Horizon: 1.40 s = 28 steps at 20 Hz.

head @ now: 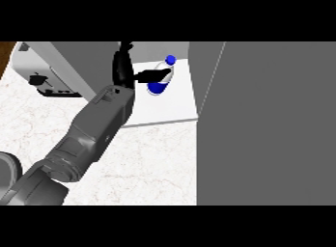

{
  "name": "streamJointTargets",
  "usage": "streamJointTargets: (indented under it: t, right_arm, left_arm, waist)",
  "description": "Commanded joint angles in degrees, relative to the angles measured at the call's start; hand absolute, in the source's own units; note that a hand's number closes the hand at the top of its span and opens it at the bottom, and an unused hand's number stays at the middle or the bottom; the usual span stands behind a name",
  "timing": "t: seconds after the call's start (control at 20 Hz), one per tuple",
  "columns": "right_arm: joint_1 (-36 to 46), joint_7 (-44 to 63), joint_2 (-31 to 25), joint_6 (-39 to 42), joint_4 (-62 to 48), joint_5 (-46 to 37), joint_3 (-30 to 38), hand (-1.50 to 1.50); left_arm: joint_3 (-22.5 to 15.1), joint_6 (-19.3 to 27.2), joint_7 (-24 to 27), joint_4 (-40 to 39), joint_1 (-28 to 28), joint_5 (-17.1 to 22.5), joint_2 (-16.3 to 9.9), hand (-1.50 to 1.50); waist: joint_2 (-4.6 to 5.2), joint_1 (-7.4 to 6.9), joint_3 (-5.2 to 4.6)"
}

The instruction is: Pick up the bottled water, place it into the cabinet and close the cabinet

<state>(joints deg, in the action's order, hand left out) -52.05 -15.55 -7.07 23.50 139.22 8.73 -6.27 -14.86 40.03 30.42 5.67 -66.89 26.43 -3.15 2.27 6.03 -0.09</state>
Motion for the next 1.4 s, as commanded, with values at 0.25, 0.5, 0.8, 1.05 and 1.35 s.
streamJointTargets:
  t: [0.25,0.5,0.8,1.05,1.35]
  right_arm:
    - [-2.2,0.8,-0.5,1.4,2.1,3.5,0.3,-1.50]
    - [0.5,2.1,0.5,0.5,0.7,3.4,-0.8,-1.50]
    - [-4.4,3.9,-0.7,1.3,6.2,5.3,0.4,-1.50]
    - [-3.7,4.0,0.4,0.6,5.8,5.2,0.1,-1.50]
    - [-2.1,6.2,3.8,-2.8,5.1,-1.2,-6.7,-1.50]
  left_arm:
    - [3.5,-10.9,6.6,4.2,-1.5,2.4,-0.7,-1.50]
    - [5.3,-17.0,7.9,5.5,-3.2,3.7,1.2,-1.50]
    - [5.7,-18.7,7.7,7.1,-0.6,3.4,2.8,-1.50]
    - [2.6,-17.4,10.1,14.1,5.9,5.3,3.1,-1.50]
    - [-4.3,-20.6,6.7,25.5,15.6,8.4,3.1,-1.50]
  waist:
    - [-0.45,-0.57,-0.04]
    - [-0.84,-2.43,0.02]
    - [-2.08,-4.26,0.07]
    - [-2.46,-4.49,0.07]
    - [-2.81,-5.66,0.03]
